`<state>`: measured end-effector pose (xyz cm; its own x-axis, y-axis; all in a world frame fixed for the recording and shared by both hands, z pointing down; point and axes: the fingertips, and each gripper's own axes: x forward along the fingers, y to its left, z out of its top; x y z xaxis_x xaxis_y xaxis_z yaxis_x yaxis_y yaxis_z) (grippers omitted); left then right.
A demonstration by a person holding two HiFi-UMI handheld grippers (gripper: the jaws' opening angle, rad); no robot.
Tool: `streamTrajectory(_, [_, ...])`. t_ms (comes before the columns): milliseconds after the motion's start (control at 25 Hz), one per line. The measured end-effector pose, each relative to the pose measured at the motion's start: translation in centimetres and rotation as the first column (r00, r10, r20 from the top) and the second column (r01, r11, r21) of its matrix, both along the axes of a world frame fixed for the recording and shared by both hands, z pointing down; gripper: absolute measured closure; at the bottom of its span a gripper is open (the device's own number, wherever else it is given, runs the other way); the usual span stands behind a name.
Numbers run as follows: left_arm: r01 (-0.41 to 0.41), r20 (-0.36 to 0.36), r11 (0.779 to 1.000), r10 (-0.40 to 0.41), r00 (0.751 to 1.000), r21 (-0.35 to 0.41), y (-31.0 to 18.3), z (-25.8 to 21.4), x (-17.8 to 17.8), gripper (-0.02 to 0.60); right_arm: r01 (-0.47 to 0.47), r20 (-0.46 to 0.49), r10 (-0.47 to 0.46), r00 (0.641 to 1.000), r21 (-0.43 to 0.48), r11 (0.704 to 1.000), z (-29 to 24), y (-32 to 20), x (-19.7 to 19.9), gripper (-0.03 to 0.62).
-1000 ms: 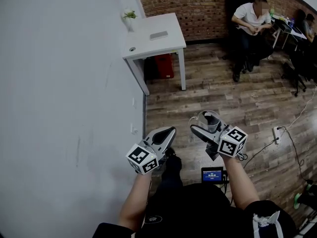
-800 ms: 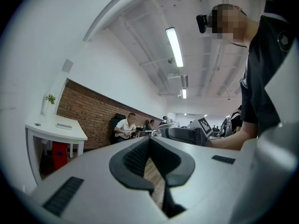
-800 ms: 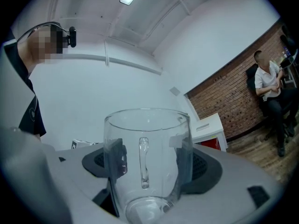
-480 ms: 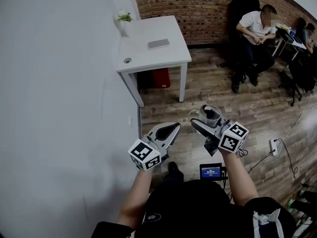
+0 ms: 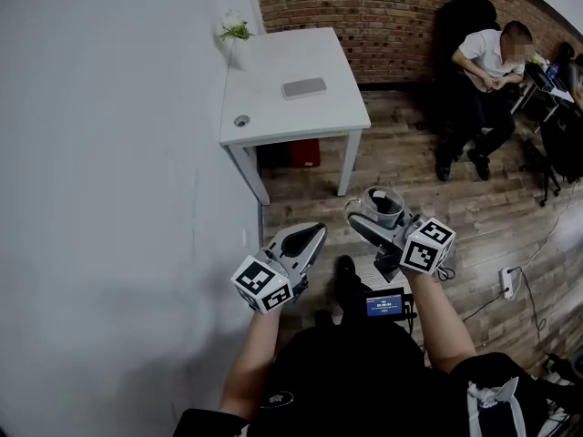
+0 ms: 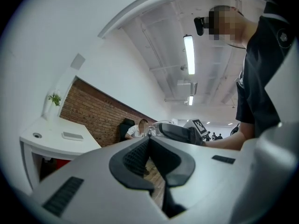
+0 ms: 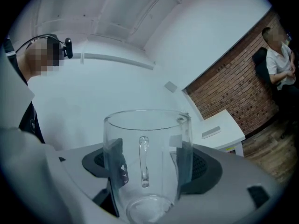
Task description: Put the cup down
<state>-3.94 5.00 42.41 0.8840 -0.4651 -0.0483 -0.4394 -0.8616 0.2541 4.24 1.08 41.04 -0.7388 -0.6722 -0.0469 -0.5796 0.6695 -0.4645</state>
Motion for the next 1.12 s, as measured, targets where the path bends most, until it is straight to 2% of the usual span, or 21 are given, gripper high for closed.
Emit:
streamTrajectory(200, [0.005,-0.02,1.0,-0.006,1.0,-0.015,-7.0,0.6,-1.0,0.574,0.026,0.009,-0.026,1.0,0.004,1.0,0.6,-7.2,-1.6,0.183])
streamTrajectory(400, [0.012,0.011,1.0,-0.012,1.0,-0.004,-14.3,1.6,-0.3,0.574,0.063,0.028,-0.063,0.998,0.011,0.998,1.9,-15.0,-1.7,0.183])
streamTrajectory(640, [0.073,0.035,0.997,-0.073,0.997,0.01,-26.8,1.1,1.2,0.574,0.11,0.04,-0.111,0.993,0.026,0.994,1.3,-26.6,-0.1,0.183])
streamTrajectory(760, [0.11,0.017,0.994,-0.11,0.994,0.008,-33.1,0.0,2.1,0.574,0.147,0.028,-0.148,0.989,0.037,0.988,0.4,-31.5,1.0,0.183])
streamTrajectory(920, [0.131,0.005,0.991,-0.131,0.991,0.007,-39.3,-0.7,3.8,0.574,0.186,0.022,-0.187,0.982,0.04,0.982,-0.2,-37.1,2.1,0.183])
streamTrajectory(1120, [0.139,0.034,0.99,-0.139,0.99,-0.014,-45.9,-0.2,4.3,0.574,0.193,0.042,-0.193,0.98,0.003,0.981,1.0,-44.0,2.6,0.183])
